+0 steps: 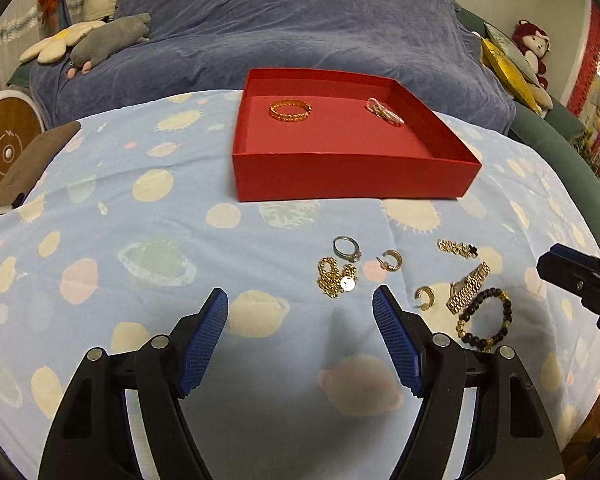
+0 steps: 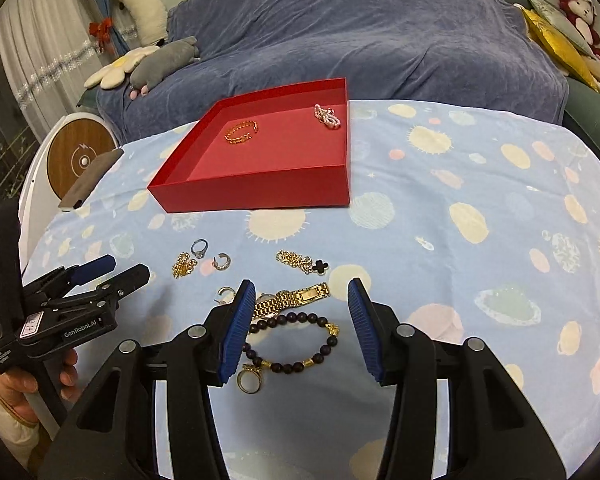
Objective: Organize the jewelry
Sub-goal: 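Open both grippers to drop the bangle and pearl earring into the box, then grasp the small gold chain with the left gripper while the right gripper reaches the clover chain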
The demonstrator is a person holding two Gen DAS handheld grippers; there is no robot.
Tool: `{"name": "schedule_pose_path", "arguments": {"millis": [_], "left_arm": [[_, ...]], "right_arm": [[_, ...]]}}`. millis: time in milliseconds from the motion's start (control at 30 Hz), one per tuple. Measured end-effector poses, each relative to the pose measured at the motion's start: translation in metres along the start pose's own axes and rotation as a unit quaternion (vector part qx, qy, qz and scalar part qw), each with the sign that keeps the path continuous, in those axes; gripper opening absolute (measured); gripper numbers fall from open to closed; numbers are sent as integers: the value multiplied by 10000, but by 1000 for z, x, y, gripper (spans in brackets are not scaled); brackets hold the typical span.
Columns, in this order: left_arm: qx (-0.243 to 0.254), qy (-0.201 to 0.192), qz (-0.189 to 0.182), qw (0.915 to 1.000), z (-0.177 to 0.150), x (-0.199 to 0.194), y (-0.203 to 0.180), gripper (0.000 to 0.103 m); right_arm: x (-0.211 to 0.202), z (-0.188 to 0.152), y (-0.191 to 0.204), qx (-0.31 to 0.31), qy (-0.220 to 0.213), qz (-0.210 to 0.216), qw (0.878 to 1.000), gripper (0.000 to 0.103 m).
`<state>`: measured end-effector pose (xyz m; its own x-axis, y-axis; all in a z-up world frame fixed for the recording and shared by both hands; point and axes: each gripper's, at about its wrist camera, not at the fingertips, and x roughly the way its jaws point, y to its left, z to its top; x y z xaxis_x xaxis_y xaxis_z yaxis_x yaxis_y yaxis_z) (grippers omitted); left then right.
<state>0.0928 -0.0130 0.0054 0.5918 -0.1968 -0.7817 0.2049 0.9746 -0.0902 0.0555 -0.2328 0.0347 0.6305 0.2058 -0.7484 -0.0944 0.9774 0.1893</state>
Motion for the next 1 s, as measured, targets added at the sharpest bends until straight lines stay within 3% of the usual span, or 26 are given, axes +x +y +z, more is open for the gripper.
{"name": "schedule_pose_path", "arguments": {"millis": [100,400,800,1000], "left_arm": [[105,41,-53,9999,-4,4,-6,72],[-5,40,-139,9999,2,15,-10,71],[104,121,-44,9999,2,39,-22,41],[116,99,27,9999,6,44,-25,12]], "right_arm": [[0,-4,0,-63,28,-26,10000,55],[10,-7,0,6,231,37,9997,55],[13,-4,-1,100,280,94,9995,55],[16,-2,-2,113,288,82,9995,55]]}}
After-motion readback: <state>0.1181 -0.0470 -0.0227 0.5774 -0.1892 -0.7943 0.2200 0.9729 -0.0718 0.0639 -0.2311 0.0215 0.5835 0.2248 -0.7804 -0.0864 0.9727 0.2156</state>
